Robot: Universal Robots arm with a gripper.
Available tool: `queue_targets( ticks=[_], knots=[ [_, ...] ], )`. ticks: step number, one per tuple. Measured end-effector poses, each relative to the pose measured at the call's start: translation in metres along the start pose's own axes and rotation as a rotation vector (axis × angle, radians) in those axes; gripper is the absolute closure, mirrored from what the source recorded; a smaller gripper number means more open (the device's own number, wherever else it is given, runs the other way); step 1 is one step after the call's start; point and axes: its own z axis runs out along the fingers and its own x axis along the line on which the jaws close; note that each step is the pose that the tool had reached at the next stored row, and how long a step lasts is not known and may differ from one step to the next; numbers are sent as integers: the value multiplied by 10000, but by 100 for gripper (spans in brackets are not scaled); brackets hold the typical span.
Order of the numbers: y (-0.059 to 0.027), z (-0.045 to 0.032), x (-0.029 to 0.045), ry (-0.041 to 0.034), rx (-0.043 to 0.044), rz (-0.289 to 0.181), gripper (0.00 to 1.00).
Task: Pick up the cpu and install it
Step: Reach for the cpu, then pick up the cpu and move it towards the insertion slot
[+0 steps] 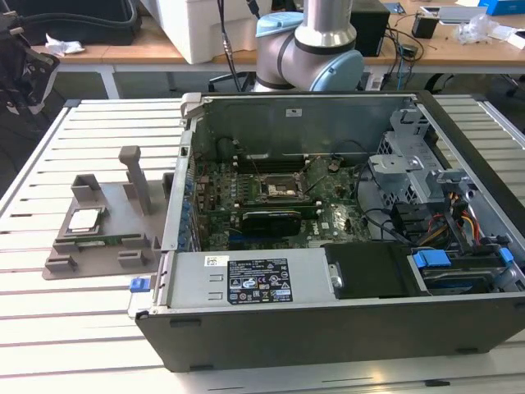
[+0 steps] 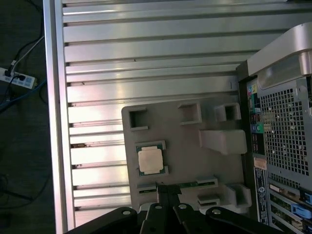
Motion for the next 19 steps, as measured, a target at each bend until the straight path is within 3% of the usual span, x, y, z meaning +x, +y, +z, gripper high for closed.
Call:
queue_targets(
  ticks=[12, 14, 15, 18, 19],
  knots=[
    [0, 0, 3, 0, 0, 0, 89],
    [0, 0, 4, 0, 0, 0, 76],
    [0, 0, 4, 0, -1, 0, 64],
    [0, 0, 4, 1, -1, 0, 58],
    [0, 0, 5, 1, 0, 0, 52]
  ],
)
